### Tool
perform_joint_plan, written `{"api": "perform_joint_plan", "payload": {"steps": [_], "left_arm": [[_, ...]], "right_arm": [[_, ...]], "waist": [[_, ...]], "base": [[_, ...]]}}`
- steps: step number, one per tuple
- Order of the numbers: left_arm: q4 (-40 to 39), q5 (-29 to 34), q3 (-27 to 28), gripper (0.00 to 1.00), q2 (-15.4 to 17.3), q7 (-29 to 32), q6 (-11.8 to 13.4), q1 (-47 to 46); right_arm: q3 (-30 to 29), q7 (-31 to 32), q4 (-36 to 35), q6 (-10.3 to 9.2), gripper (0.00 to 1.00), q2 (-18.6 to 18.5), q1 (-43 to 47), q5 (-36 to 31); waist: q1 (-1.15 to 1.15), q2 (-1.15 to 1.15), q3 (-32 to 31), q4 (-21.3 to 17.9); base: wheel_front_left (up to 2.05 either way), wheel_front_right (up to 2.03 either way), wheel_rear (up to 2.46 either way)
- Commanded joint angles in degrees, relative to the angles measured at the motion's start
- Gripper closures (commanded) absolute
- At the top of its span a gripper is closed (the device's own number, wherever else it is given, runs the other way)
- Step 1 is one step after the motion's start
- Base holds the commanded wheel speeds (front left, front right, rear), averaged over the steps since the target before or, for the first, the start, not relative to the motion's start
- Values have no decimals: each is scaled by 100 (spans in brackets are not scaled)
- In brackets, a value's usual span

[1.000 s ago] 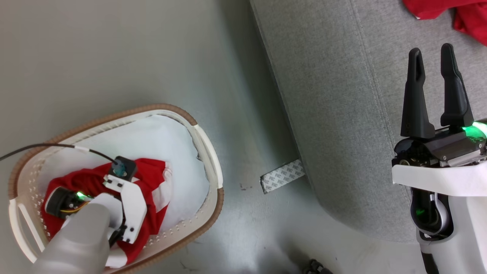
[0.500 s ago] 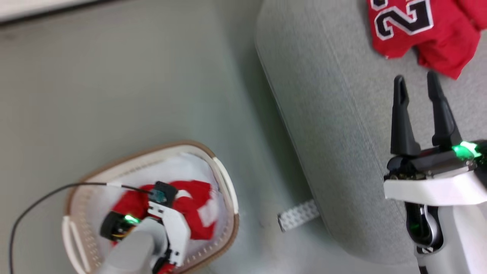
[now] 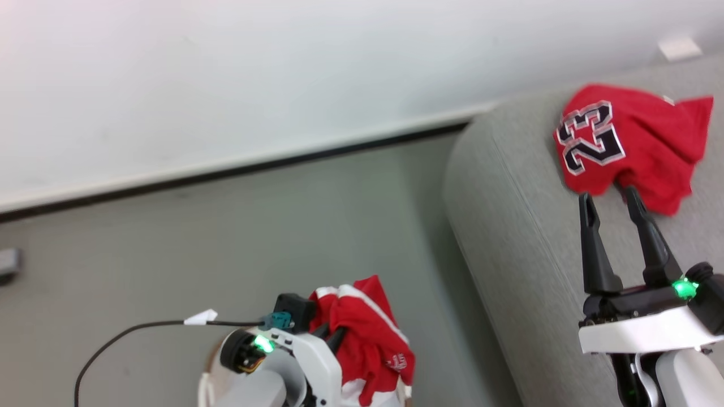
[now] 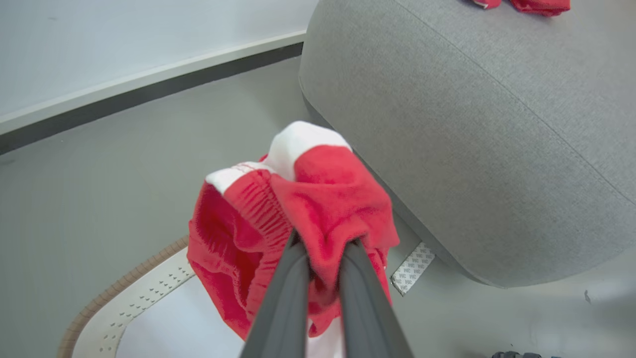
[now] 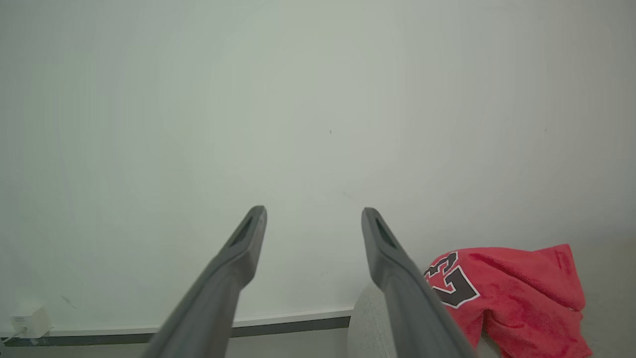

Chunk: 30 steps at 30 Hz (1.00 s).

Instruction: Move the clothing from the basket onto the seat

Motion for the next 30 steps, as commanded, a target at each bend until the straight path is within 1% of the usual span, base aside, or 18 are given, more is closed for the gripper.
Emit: {"api": "perform_joint_plan", "payload": {"steps": [1, 5, 9, 15, 22, 26, 30], "left_arm": [[-83, -32, -28, 100, 25, -90, 16, 2], [-479, -238, 46, 100, 55, -188, 16, -167], [-940, -271, 276, 100, 149, -219, 20, -399], [-1821, -95, 603, 100, 327, -225, 233, -665], [-2800, -152, 809, 100, 556, -152, 497, -872], [-3328, -231, 879, 100, 655, -81, 645, -736], [-3655, -231, 855, 100, 717, -16, 744, -602]], "right_arm": [[-6, 2, 19, -8, 0, -49, 116, -1], [60, 2, 109, -9, 0, -75, 324, 46], [156, 2, 181, -8, 0, -39, 461, 85], [255, 2, 206, -9, 0, -21, 577, 101], [384, 3, 186, -9, 0, 19, 623, 72], [482, 3, 202, -9, 0, 39, 648, 84], [581, 3, 250, -9, 0, 13, 645, 94]], "waist": [[2, 0, -580, 470], [2, 0, -871, 653], [2, 0, -1041, 776], [2, 0, -1165, 845], [2, 0, -1193, 865], [2, 0, -1166, 863], [2, 0, -1102, 886]], "base": [[0, 0, 0], [0, 0, 0], [0, 0, 0], [0, 0, 0], [0, 0, 0], [0, 0, 0], [0, 0, 0]]}}
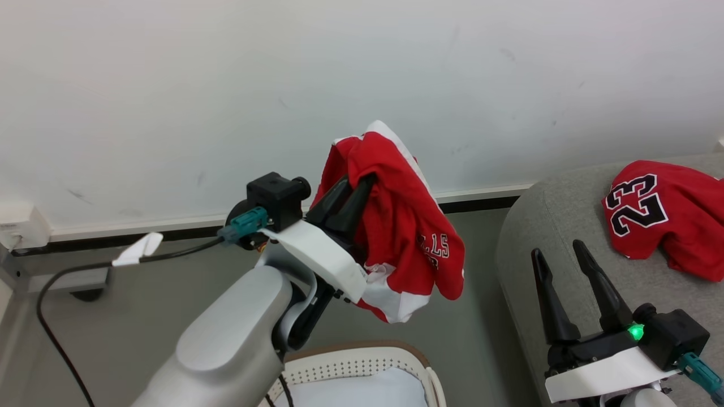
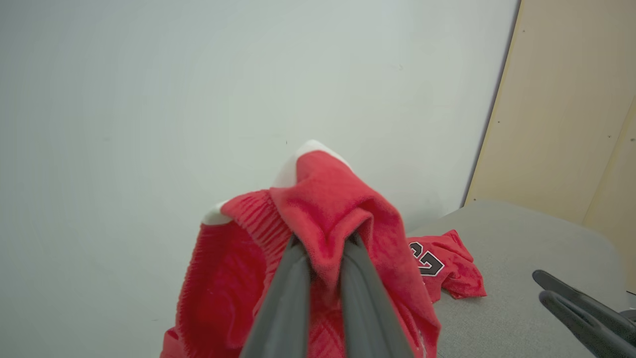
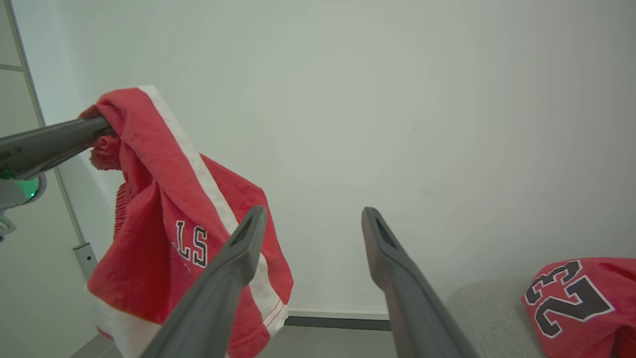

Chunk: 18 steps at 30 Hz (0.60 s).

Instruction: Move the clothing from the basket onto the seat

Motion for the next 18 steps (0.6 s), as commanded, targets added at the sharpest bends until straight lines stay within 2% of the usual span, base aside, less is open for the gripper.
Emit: {"api": "perform_joint_plan", "payload": {"steps": [1, 8, 14, 18], "left_arm": [[-99, -56, 11, 100, 48, 18, 39, 78], [-335, -43, -33, 100, 107, 83, 127, 136], [-385, 20, -177, 100, 37, 129, 91, 148], [-362, 36, -312, 100, -74, 146, 27, 169]], "right_arm": [[38, 3, 25, -9, 0, -33, 70, 38], [433, 3, 225, -9, 0, -181, -90, -56], [1097, 14, 647, -9, 0, -287, -374, -147], [1389, 64, 1012, -9, 0, -189, -636, -56]], "waist": [[0, 0, 13, 13], [0, 0, 53, 60], [0, 0, 33, 202], [0, 0, -23, 411]], "base": [[0, 0, 0], [0, 0, 0], [0, 0, 0], [0, 0, 0]]}}
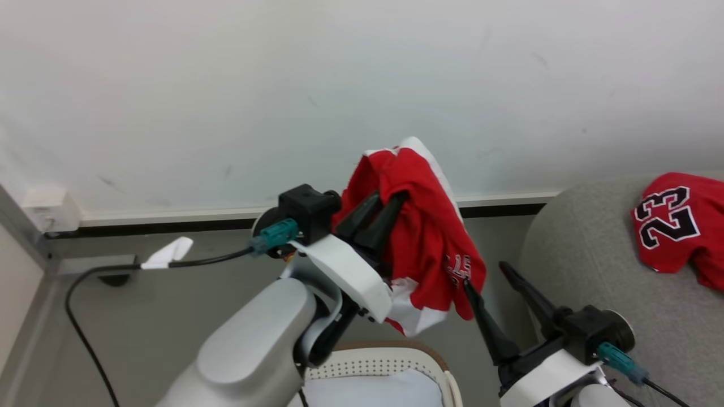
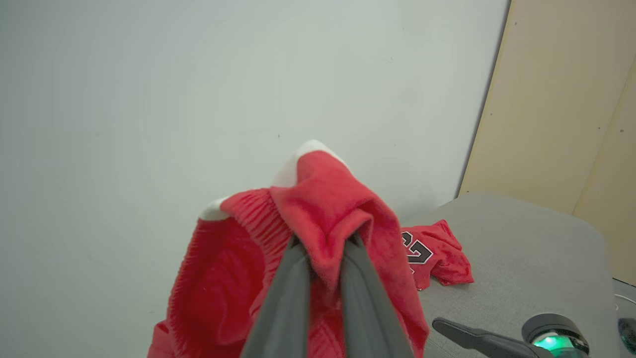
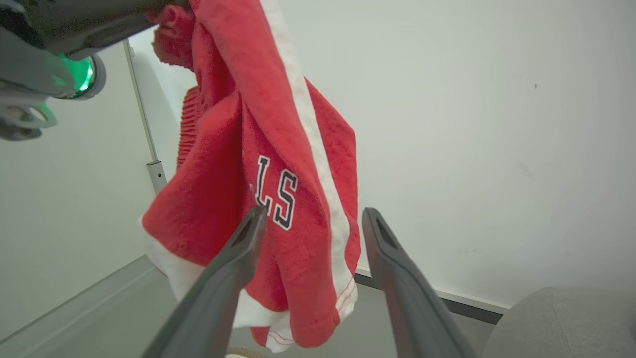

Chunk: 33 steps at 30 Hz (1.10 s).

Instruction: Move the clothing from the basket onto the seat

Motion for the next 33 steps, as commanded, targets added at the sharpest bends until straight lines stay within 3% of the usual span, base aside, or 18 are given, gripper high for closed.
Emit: {"api": "perform_joint_plan", "payload": {"steps": [1, 9, 15, 16, 17, 18, 24, 33], "left_arm": [[6, 29, -56, 100, -57, 14, -35, 54], [73, 58, -495, 100, -505, 48, -209, 24], [11, -29, -812, 100, -648, 105, -322, 121], [0, -43, -831, 100, -661, 115, -314, 127], [-3, -52, -837, 100, -668, 120, -305, 130], [-3, -61, -853, 100, -673, 127, -298, 136], [15, -92, -822, 100, -583, 128, -240, 156], [36, -87, -809, 100, -462, 119, -145, 235]], "right_arm": [[114, 35, 172, -10, 0, 18, -160, 27], [355, 89, 1167, -11, 0, 130, -623, -177], [509, 28, 1718, -11, 0, 199, -831, -72], [526, 16, 1802, -11, 21, 208, -853, -37], [543, 4, 1862, -11, 65, 219, -877, -9], [554, -2, 1919, -11, 100, 221, -895, 25], [705, -37, 2116, -11, 100, 266, -1019, 235], [482, -52, 1830, -11, 100, 232, -1079, 725]], "waist": [[-1, 0, -52, 170], [-1, 0, -228, 885], [-1, 0, -356, 1345], [-1, 0, -370, 1404], [-1, 0, -376, 1448], [-1, 0, -382, 1493], [-1, 0, -363, 1534], [-1, 0, -271, 1180]], "base": [[0, 0, 0], [0, 0, 0], [0, 0, 0], [0, 0, 0], [0, 0, 0], [0, 0, 0], [0, 0, 0], [0, 0, 0]]}}
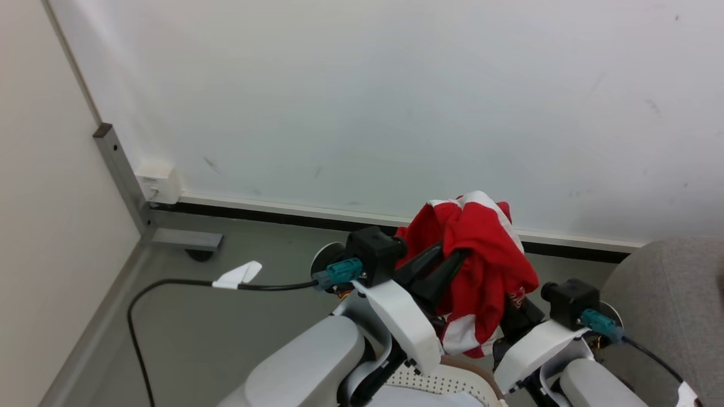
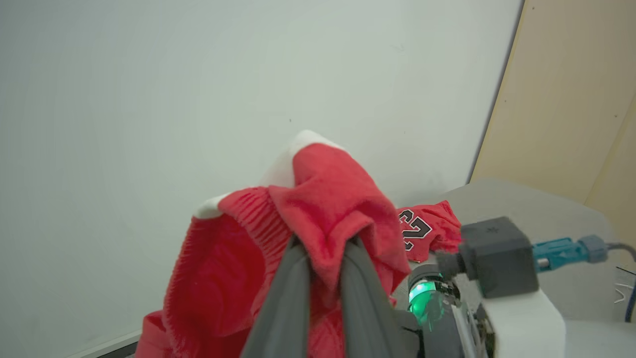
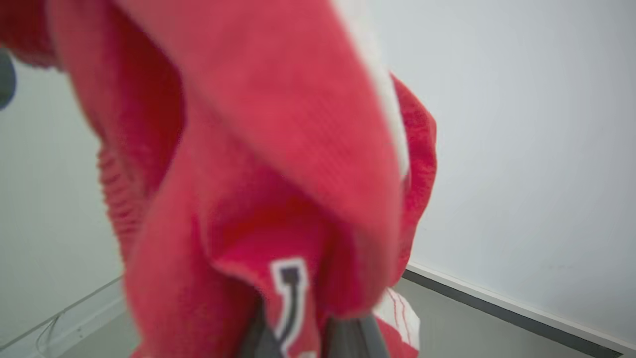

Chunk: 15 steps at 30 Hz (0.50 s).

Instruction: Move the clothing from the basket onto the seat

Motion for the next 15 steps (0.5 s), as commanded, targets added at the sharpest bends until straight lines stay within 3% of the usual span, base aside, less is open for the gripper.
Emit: {"api": "perform_joint_plan", "payload": {"steps": [1, 3, 4, 5, 6, 7, 15], "left_arm": [[-2, -23, -12, 100, 40, 3, 22, 112], [2, 22, -19, 100, 104, -14, 57, 142], [-7, 20, -13, 89, 126, -29, 65, 168], [-2, 13, -26, 64, 149, -27, 72, 203], [4, 26, -32, 28, 187, -26, 91, 231], [-1, 50, -47, 0, 212, -27, 102, 246], [-29, 41, -170, 0, 265, -57, 71, 430]], "right_arm": [[-189, -19, -214, -11, 100, -78, -53, 203], [-383, -20, -459, -11, 100, -151, -26, 303], [-473, -20, -595, -11, 100, -164, 12, 388], [-596, -19, -719, -11, 100, -197, 57, 464], [-703, -18, -843, -11, 100, -222, 92, 525], [-812, -13, -957, -11, 100, -257, 129, 596], [-1511, -14, -1522, -11, 100, -555, 281, 841]], "waist": [[0, 0, 40, -168], [0, 0, 62, -330], [0, 0, 78, -413], [0, 0, 92, -493], [0, 0, 108, -587], [0, 0, 124, -671], [0, 0, 187, -1334]], "base": [[0, 0, 0], [0, 0, 0], [0, 0, 0], [0, 0, 0], [0, 0, 0], [0, 0, 0], [0, 0, 0]]}}
